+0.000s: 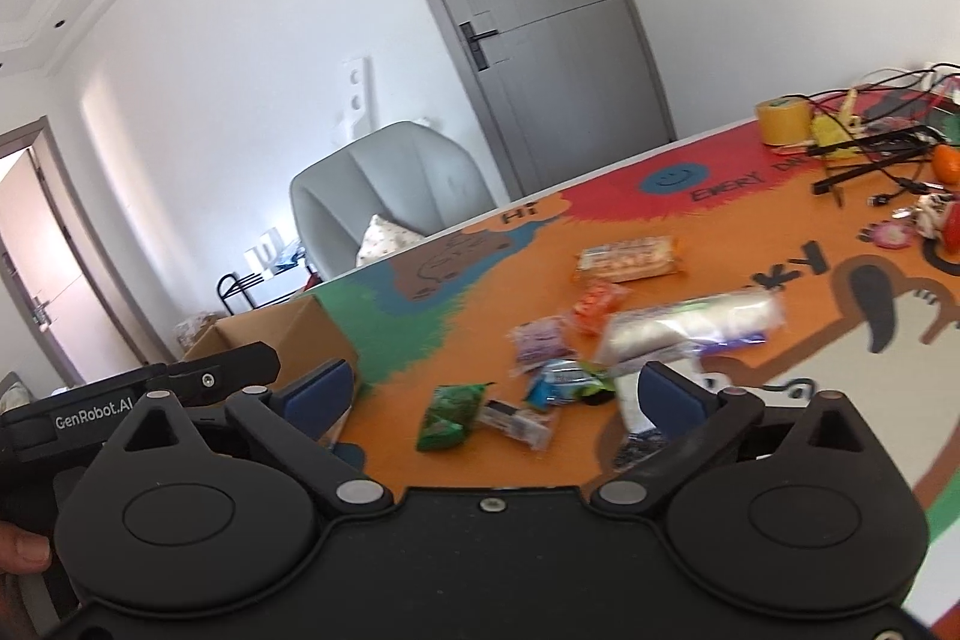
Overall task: Organize snacks
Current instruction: 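Move both tools back toward the remaining snacks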
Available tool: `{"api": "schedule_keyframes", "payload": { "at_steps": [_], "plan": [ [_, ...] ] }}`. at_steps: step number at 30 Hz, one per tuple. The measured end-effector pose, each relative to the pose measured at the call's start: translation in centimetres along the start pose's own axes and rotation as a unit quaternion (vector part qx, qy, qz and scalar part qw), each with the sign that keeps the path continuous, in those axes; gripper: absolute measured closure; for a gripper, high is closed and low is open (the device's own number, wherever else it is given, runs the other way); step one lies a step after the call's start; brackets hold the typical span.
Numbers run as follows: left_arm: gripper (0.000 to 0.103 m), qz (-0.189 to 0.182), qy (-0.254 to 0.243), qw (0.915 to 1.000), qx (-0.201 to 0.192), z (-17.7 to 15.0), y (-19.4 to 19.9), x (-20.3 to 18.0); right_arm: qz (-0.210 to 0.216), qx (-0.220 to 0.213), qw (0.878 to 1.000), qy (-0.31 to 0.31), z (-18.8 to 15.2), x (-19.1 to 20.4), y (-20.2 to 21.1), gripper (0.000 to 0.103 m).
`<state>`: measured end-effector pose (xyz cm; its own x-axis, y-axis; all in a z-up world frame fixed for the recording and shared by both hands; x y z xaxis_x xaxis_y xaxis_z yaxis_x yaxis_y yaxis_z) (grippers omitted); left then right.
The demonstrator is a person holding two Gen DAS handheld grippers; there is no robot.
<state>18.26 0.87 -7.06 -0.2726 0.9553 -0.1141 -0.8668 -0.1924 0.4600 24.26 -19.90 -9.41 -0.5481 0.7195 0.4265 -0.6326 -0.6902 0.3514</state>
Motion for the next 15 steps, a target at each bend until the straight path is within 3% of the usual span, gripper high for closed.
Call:
{"api": "schedule_keyframes", "payload": {
  "at_steps": [15],
  "plan": [
    [0.003,-0.028,-0.014,0.9995,-0.001,-0.9,-1.4,-3.7,-0.044,-0.009,0.999,-0.029,-0.6,-5.1,1.8,0.0]
  ]
}}
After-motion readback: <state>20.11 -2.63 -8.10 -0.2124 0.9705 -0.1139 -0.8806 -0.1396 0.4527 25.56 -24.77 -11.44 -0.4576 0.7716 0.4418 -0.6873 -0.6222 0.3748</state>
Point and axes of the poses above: each gripper's, at about its wrist camera, not at the fingertips, and y roughly against the way its jaws point, x to its left, z to its top, the point moved 4 cm from there along -y, roughly the way its jaws point, and after that the axes turned 8 degrees about z, right-handed, at the moved point
